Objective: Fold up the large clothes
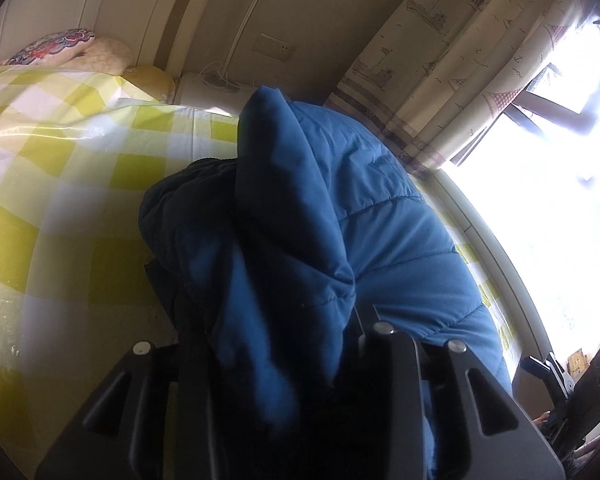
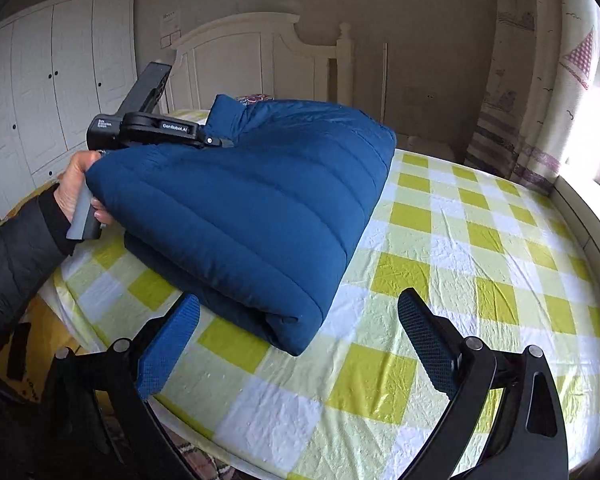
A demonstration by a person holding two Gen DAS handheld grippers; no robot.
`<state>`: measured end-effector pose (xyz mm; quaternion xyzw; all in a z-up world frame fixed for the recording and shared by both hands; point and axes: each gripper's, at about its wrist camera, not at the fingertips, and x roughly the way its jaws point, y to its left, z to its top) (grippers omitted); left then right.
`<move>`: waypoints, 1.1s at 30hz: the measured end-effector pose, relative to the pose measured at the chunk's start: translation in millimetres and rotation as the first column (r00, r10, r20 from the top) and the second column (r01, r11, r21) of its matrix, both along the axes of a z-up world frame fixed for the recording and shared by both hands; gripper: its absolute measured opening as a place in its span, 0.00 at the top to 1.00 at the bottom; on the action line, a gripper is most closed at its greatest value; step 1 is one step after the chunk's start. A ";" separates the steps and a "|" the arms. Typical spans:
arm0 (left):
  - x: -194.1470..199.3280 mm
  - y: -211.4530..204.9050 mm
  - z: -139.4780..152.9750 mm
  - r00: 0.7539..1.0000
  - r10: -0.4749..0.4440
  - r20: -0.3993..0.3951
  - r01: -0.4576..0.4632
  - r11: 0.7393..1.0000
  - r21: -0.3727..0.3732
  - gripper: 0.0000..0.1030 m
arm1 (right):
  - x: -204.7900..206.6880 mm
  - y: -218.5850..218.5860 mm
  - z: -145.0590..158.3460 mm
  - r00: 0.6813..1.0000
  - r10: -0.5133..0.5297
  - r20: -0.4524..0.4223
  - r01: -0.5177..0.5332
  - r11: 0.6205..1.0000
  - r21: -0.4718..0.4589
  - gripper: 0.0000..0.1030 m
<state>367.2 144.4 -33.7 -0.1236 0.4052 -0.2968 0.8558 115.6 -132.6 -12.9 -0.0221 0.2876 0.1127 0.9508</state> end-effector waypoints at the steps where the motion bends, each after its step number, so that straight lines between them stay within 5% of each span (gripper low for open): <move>1: 0.0 2.2 -1.9 1.000 0.005 0.001 -0.005 1.000 -0.006 0.63 | 10.3 7.3 7.4 1.000 0.004 0.016 -0.004 1.000 0.009 0.09; 6: -3.6 6.0 -3.1 0.999 0.049 0.010 -0.049 0.998 0.033 0.46 | 59.1 73.0 25.6 0.993 0.106 0.050 -0.107 0.994 0.004 0.09; 9: -10.9 0.8 10.4 0.992 0.093 0.087 -0.109 0.973 0.205 0.22 | 81.5 122.7 -7.1 0.985 0.172 -0.032 -0.174 0.971 -0.165 0.06; 11: -17.8 -0.5 28.0 0.979 0.118 0.168 -0.168 0.930 0.326 0.17 | 78.6 143.6 -37.8 0.985 0.168 0.027 -0.149 0.927 -0.343 0.04; 14: -28.1 -4.1 65.1 0.927 0.172 0.333 -0.314 0.841 0.441 0.17 | 74.3 152.5 -48.3 0.988 0.143 0.063 -0.105 0.907 -0.407 0.04; 16: -30.5 -15.5 88.3 0.903 0.154 0.401 -0.342 0.823 0.454 0.17 | 77.7 150.7 -46.7 0.989 0.140 0.044 -0.111 0.912 -0.396 0.04; 18: -28.3 -36.0 101.8 0.899 0.101 0.427 -0.314 0.828 0.464 0.18 | 76.9 150.3 -47.8 0.989 0.143 0.048 -0.113 0.912 -0.394 0.04; 20: -20.8 -61.9 102.3 0.898 0.040 0.439 -0.284 0.814 0.507 0.29 | 77.1 150.4 -49.0 0.988 0.145 0.051 -0.113 0.912 -0.395 0.04; 22: -7.8 -82.8 83.5 0.918 -0.012 0.397 -0.231 0.798 0.557 0.47 | 75.5 150.4 -48.6 0.988 0.149 0.051 -0.118 0.913 -0.390 0.04; 24: 15.0 -93.7 42.2 0.943 -0.017 0.332 -0.202 0.763 0.614 0.53 | 72.2 150.0 -48.3 0.986 0.158 0.055 -0.125 0.916 -0.382 0.04; 27: 33.7 -71.6 4.0 0.958 0.019 0.285 -0.165 0.852 0.498 0.52 | 63.5 145.6 -39.8 0.973 0.226 0.051 -0.192 0.909 -0.370 0.04; 28: 37.1 -66.7 3.1 0.966 0.033 0.257 -0.157 0.864 0.479 0.50 | 61.2 140.0 -33.4 0.967 0.253 0.028 -0.228 0.909 -0.350 0.05; 31: 36.6 -71.3 2.3 0.964 0.027 0.263 -0.162 0.846 0.508 0.49 | 60.7 97.9 2.5 0.953 0.298 0.052 -0.282 0.937 -0.206 0.14; 33: 36.9 -72.0 1.6 0.964 0.031 0.265 -0.167 0.847 0.505 0.49 | 76.0 58.1 30.0 0.969 0.222 0.104 -0.208 0.969 -0.130 0.14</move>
